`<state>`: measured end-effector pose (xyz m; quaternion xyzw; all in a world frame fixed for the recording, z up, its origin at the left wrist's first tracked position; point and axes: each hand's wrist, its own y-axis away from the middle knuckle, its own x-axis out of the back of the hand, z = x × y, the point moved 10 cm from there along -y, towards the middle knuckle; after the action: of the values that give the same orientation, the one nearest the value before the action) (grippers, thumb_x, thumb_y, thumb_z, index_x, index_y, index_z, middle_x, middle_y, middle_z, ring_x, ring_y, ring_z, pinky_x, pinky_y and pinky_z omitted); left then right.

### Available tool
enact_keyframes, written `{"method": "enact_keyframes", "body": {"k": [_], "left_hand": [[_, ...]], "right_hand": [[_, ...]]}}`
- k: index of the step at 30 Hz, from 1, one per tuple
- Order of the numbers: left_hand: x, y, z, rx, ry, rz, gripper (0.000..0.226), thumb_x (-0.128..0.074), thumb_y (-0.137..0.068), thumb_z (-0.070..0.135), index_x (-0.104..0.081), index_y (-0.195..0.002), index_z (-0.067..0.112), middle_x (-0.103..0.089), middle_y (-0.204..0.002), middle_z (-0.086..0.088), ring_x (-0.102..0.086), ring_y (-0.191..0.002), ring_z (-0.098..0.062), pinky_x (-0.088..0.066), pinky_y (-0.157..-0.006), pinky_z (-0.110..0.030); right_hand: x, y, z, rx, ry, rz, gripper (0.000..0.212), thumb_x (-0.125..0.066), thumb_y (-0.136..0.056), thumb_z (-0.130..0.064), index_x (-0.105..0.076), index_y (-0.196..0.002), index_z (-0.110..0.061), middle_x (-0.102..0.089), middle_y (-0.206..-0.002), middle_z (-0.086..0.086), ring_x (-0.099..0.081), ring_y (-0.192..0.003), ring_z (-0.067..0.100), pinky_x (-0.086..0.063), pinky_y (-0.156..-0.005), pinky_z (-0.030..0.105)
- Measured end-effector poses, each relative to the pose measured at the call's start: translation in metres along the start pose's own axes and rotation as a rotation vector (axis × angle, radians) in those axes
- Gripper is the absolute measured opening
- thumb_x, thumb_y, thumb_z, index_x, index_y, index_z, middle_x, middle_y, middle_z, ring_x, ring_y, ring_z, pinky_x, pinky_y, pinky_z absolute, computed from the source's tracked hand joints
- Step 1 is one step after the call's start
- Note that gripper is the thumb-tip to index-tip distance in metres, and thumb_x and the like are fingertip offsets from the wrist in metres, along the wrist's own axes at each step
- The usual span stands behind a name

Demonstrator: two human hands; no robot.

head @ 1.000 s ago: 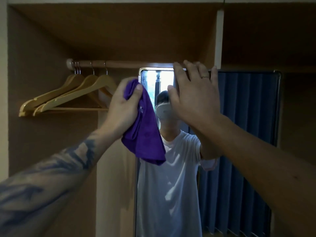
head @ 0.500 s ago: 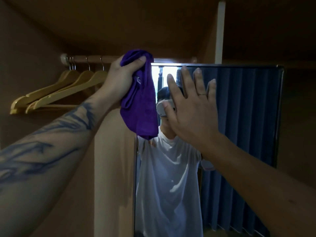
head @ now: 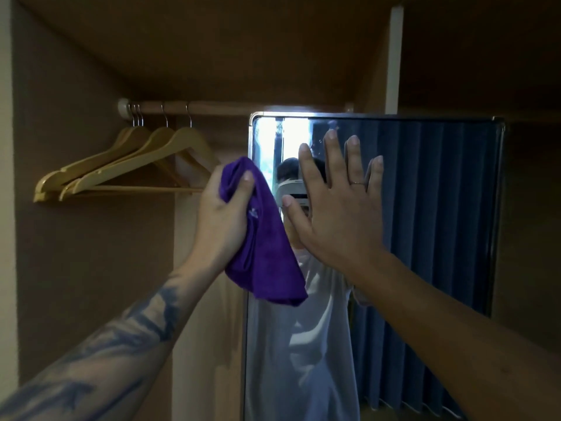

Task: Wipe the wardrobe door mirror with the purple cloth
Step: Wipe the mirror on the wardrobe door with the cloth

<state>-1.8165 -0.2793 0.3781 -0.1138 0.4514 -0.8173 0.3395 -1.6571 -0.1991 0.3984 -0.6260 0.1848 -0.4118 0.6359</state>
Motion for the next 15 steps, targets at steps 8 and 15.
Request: {"method": "enact_keyframes", "body": {"k": [8, 15], "left_hand": [[-0.001, -0.058, 0.050, -0.095, -0.068, 0.045, 0.021, -0.058, -0.102, 0.036, -0.059, -0.122, 0.027, -0.066, -0.099, 0.008, -0.067, -0.089, -0.008, -0.057, -0.090, -0.037], [0.005, 0.024, -0.020, 0.070, 0.038, 0.004, 0.018, -0.055, -0.104, 0.026, -0.061, -0.118, 0.016, -0.068, -0.089, 0.009, -0.065, -0.082, -0.010, -0.053, -0.075, -0.024]], "right_hand": [[-0.003, 0.001, 0.001, 0.004, 0.028, 0.031, 0.075, -0.031, -0.103, -0.064, -0.011, -0.165, -0.027, 0.000, -0.173, 0.012, 0.005, -0.159, 0.037, -0.001, -0.124, 0.066], [-0.010, 0.021, -0.002, 0.022, 0.011, 0.029, 0.074, -0.037, -0.103, -0.060, -0.016, -0.165, -0.026, -0.002, -0.173, 0.011, 0.003, -0.159, 0.036, -0.001, -0.125, 0.065]]}}
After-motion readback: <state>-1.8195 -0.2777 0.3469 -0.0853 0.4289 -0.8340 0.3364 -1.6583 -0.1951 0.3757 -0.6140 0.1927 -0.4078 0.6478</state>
